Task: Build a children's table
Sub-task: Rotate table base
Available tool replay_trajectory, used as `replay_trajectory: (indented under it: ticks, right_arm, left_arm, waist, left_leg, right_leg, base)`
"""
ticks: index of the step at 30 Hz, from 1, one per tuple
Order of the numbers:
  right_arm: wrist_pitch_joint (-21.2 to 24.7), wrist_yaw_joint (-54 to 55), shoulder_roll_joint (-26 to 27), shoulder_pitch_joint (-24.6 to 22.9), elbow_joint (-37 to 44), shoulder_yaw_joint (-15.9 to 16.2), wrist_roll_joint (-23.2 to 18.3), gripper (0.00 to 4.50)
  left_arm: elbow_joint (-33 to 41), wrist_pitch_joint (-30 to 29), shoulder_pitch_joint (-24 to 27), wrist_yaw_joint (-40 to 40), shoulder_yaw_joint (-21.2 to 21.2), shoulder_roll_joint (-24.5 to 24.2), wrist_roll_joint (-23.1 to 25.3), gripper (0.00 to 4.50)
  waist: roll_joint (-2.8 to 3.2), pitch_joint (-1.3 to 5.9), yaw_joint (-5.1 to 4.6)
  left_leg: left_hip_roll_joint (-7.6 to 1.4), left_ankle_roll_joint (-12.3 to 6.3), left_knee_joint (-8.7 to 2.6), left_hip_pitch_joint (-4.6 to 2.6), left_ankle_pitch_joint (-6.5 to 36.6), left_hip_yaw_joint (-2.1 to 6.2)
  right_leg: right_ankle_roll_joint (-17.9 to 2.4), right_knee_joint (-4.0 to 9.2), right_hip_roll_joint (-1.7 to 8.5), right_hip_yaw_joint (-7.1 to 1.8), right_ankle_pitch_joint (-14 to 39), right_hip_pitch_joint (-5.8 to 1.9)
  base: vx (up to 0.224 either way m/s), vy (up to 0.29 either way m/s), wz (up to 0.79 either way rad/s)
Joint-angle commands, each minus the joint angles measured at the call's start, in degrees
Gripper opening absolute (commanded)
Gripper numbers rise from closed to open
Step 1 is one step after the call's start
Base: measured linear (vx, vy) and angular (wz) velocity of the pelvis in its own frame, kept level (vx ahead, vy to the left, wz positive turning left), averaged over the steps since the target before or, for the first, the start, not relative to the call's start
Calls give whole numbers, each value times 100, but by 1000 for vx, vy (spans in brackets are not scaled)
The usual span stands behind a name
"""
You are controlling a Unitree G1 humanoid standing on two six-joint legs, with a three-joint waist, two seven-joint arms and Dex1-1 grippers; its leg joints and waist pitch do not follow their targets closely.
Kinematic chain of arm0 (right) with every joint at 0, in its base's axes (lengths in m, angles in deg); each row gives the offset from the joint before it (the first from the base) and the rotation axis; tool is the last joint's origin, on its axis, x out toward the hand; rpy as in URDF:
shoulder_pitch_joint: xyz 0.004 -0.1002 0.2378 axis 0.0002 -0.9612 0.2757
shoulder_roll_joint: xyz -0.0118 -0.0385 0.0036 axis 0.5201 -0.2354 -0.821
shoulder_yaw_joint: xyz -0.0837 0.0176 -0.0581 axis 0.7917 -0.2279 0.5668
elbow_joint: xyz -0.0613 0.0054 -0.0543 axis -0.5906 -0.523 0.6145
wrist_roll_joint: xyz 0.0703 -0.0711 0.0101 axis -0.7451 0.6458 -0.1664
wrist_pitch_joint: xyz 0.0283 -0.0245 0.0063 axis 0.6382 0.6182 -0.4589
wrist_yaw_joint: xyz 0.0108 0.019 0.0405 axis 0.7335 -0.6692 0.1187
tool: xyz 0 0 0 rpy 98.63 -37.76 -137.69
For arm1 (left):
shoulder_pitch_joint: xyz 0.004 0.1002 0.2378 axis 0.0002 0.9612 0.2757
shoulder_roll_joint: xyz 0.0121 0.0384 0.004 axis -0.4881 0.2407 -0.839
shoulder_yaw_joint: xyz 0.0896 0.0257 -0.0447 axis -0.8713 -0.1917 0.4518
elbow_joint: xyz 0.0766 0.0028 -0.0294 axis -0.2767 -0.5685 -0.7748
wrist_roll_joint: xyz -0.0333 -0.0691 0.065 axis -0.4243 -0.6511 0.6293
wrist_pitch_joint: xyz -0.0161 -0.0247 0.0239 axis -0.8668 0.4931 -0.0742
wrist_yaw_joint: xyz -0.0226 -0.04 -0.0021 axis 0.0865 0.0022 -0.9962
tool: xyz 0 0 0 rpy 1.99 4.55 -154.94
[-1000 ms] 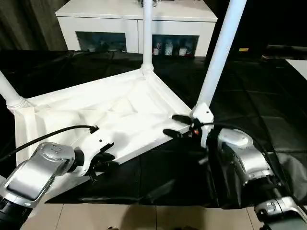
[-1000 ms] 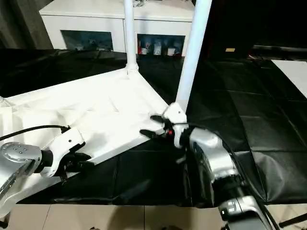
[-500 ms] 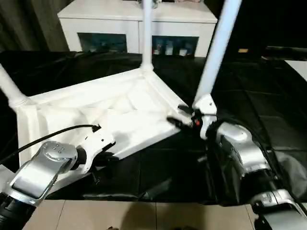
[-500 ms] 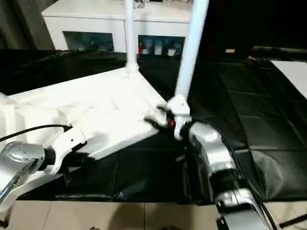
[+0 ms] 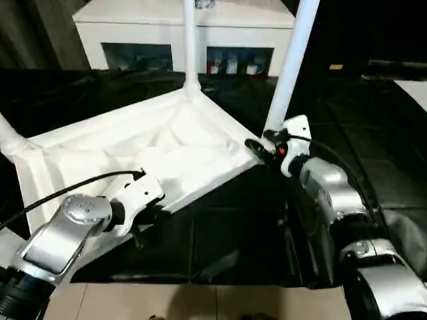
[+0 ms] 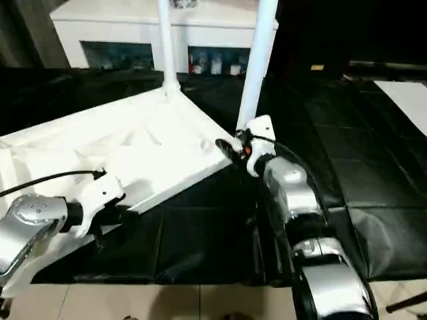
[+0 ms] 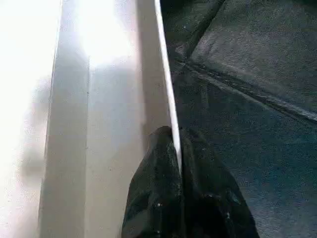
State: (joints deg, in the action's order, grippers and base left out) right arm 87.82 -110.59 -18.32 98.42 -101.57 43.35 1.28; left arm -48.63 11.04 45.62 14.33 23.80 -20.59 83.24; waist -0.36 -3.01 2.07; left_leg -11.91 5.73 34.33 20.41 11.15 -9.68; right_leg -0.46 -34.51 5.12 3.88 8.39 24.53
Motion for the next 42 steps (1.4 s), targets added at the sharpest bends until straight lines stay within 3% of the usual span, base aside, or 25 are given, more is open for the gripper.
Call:
replay_trajectory:
  ticks: [1,2,7,14,17,20,24,27,28,29,30,31,32,34,35,36,38,39,41,42]
  right_arm:
    - [22,-224,-65,105,45,-191,-106,301]
    - [22,-347,-48,84,91,-141,-117,301]
    - [-61,-710,97,29,233,69,-190,301]
    - [-113,-631,267,-17,372,77,-99,301]
    - [-266,-137,268,121,107,-140,-62,301]
    - [-303,647,139,295,-252,-409,18,301]
    - [-328,1663,-182,448,-701,-742,127,301]
    - [-328,2114,-491,487,-917,-972,94,301]
    - [-376,2300,-710,474,-1017,-1157,19,301]
    - [-377,2304,-713,473,-1018,-1160,19,301]
    - [-389,2327,-733,471,-1023,-1180,16,301]
    - [-424,2352,-782,468,-1048,-1173,52,301]
    - [-473,2476,-858,458,-1085,-1225,70,301]
    - [-495,2527,-907,446,-1100,-1240,89,301]
    - [-523,2624,-965,387,-1051,-1246,103,301]
    - [-532,2657,-986,374,-1048,-1244,94,301]
    - [-537,2679,-996,359,-1045,-1250,87,301]
    - [-533,2717,-1010,326,-1025,-1224,120,301]
    - [-538,2753,-1015,272,-988,-1234,145,301]
    - [-538,2750,-1007,248,-954,-1235,137,301]
  left_arm:
    - [155,459,-55,285,-49,-56,6,4]
    - [142,518,-59,294,-53,-39,7,4]
    - [67,854,-132,372,-143,65,56,4]
    - [-47,1059,-246,347,-195,191,120,4]
    - [-302,1346,-378,400,-257,253,266,4]
    - [-648,1702,-632,516,-355,369,377,4]
    - [-1121,2195,-983,612,-514,566,512,4]
    - [-1496,2554,-1257,698,-631,717,587,4]
    - [-1907,2965,-1506,758,-725,870,723,4]
    - [-1916,2973,-1510,759,-726,874,726,4]
    - [-1970,3021,-1539,764,-731,898,743,4]
    - [-2130,3156,-1629,770,-752,962,781,4]
    - [-2454,3360,-1828,748,-818,1096,874,4]
    - [-2689,3537,-1979,689,-864,1203,960,4]
    - [-3088,3759,-2251,574,-920,1426,1046,4]
    - [-3230,3849,-2344,532,-944,1502,1076,4]
    - [-3427,3983,-2455,514,-973,1590,1104,4]
    - [-3677,4173,-2604,443,-1017,1708,1166,4]
    - [-4124,4425,-2869,351,-1079,1949,1281,4]
    - [-4308,4546,-2982,246,-1112,2048,1357,4]
  waist:
    - [47,427,20]
    - [17,424,20]
    - [41,396,99]
    - [61,401,155]
    - [58,402,163]
    - [97,400,169]
    - [101,425,241]
    - [93,453,283]
    - [204,481,274]
    - [169,481,288]
    - [131,476,278]
    - [146,491,292]
    - [196,475,234]
    - [220,481,235]
    - [214,473,219]
    - [196,488,235]
    - [180,488,234]
    - [221,490,221]
    - [226,495,205]
    - [273,508,206]
  left_leg:
    - [-22,-230,-392,9,1007,-50]
    - [-21,-242,-390,14,1023,-56]
    - [-40,-203,-398,-9,1249,-58]
    - [-46,-65,-416,-27,1294,-54]
    - [-22,-26,-407,-31,1256,-66]
    - [-13,38,-411,-45,1325,-63]
    - [1,141,-391,-77,1338,-82]
    - [9,87,-373,-59,1107,-92]
    - [15,69,-342,-45,970,-88]
    - [24,16,-338,-54,965,-105]
    - [25,-52,-334,-9,1002,-116]
    - [21,-55,-336,27,926,-88]
    - [32,-96,-331,16,1001,-97]
    - [29,-80,-325,28,1079,-86]
    - [35,-88,-329,32,1073,-92]
    - [40,-97,-309,-8,1067,-110]
    - [54,-167,-303,75,885,-90]
    - [58,-214,-288,56,850,-98]
    - [72,-269,-273,80,783,-97]
    - [68,-319,-260,72,720,-90]
  right_leg:
    - [-1478,246,170,-194,818,-383]
    - [-1470,256,170,-196,859,-384]
    - [-1359,289,187,-211,1318,-329]
    - [-1286,270,174,-219,1232,-315]
    - [-1274,284,169,-225,1245,-310]
    - [-1240,301,172,-224,1378,-298]
    - [-1202,301,165,-228,1356,-291]
    - [-1255,261,153,-228,983,-304]
    - [-1360,213,131,-220,443,-323]
    - [-1388,232,108,-214,352,-314]
    - [-1452,199,117,-223,265,-342]
    - [-1450,169,148,-218,253,-395]
    - [-1412,236,136,-202,408,-363]
    - [-1408,227,164,-211,567,-395]
    - [-1387,258,150,-205,599,-394]
    - [-1411,260,140,-207,550,-379]
    - [-1425,229,157,-205,420,-440]
    - [-1436,250,145,-197,373,-417]
    - [-1487,237,137,-195,245,-448]
    - [-1540,220,143,-195,114,-452]
  base:
    - [0,0,0]
    - [0,0,0]
    - [0,0,0]
    - [0,0,0]
    - [0,0,0]
    - [0,0,0]
    - [0,0,0]
    - [0,0,0]
    - [0,0,0]
    - [0,0,0]
    - [0,0,0]
    - [0,0,0]
    - [0,0,0]
    - [0,0,0]
    - [0,0,0]
    - [0,0,0]
    - [0,0,0]
    - [0,0,0]
    - [0,0,0]
    - [0,0,0]
